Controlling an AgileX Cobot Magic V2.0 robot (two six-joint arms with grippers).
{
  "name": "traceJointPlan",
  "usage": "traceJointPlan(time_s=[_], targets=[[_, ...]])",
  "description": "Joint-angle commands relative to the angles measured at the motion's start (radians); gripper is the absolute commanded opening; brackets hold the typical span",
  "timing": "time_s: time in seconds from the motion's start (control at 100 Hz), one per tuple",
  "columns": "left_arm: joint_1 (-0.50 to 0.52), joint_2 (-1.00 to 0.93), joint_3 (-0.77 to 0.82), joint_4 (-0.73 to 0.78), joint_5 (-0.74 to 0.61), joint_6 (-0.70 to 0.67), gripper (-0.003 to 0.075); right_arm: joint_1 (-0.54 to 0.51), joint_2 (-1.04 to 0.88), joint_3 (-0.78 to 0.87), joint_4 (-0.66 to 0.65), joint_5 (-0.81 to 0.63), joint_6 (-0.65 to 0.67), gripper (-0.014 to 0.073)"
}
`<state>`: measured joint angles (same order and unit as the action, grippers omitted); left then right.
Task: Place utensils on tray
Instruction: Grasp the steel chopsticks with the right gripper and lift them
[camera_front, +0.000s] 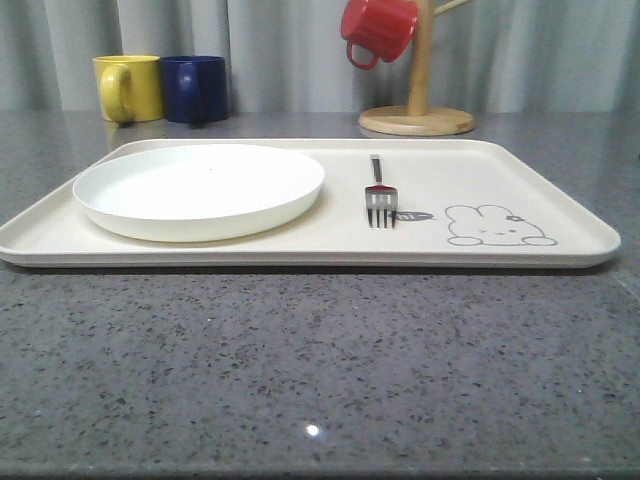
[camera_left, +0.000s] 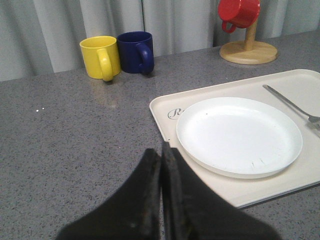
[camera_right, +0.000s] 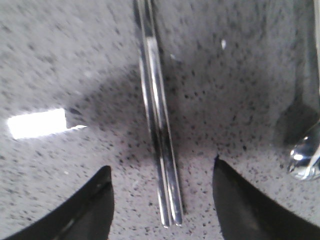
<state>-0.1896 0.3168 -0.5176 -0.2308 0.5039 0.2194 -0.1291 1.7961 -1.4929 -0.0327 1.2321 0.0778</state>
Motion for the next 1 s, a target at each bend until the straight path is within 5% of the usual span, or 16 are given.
traceJointPlan(time_s=[0.0, 0.21, 0.54, 0.76, 0.99], targets=[[-0.007, 0.008, -0.025, -0.007, -0.071, 0.0, -0.0019, -0.015, -0.038, 0.001, 0.026, 0.024, -0.032, 0.0445], [-0.007, 0.008, -0.025, -0.007, -0.071, 0.0, -0.0019, -0.016, -0.009, 0.014, 0.077, -0.004, -0.055, 0.0425], [-0.007, 0.008, -0.025, -0.007, -0.071, 0.0, -0.0019, -0.016, -0.005, 0.013, 0.072, -0.007, -0.054, -0.0074], [-0.007, 0.008, -0.025, -0.007, -0.071, 0.0, -0.0019, 0.003, -0.074, 0.013, 0.092, -0.029, -0.054, -0.0068], [-0.007, 0.008, -0.025, -0.007, -0.071, 0.0, -0.0019, 0.132, -0.198, 0.013, 0.118, -0.06, -0.054, -0.0068]])
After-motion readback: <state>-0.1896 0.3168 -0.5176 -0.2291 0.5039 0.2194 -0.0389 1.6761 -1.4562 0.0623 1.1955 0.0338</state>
